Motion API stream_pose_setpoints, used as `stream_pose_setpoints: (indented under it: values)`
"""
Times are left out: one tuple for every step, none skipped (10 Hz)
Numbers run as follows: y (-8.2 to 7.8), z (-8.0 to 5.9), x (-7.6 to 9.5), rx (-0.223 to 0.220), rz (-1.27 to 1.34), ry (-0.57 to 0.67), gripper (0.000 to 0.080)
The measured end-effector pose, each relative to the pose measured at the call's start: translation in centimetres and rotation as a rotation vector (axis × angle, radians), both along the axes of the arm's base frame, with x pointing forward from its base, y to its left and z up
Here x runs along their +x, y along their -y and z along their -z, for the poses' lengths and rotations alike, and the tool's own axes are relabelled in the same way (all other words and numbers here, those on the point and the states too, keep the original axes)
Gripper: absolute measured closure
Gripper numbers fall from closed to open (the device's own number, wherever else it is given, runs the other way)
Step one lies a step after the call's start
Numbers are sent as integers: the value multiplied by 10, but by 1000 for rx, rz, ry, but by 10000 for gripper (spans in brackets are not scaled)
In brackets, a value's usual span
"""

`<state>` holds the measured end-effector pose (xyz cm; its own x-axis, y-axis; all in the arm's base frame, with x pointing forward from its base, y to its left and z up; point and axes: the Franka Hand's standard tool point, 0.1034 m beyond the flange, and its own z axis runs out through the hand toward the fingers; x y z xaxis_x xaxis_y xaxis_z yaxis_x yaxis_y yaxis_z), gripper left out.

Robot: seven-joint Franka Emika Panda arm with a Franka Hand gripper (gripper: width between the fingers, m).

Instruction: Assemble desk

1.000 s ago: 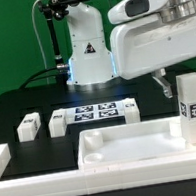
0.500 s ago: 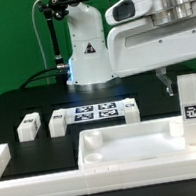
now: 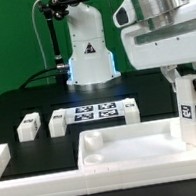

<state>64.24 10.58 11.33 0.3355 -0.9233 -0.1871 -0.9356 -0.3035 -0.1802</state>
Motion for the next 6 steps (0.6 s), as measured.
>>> stream_pose_setpoints:
  values:
    - [-1,0,0,6,45,-12,479]
    - [-2,0,-1,10,79,-20,479]
    - [-2,0,-1,6,48,-13,294]
    - [-2,0,-1,-4,-17,2,294]
    - [-1,1,-1,-40,-229,49,178]
    - [0,4,-2,-68,-473,103,158]
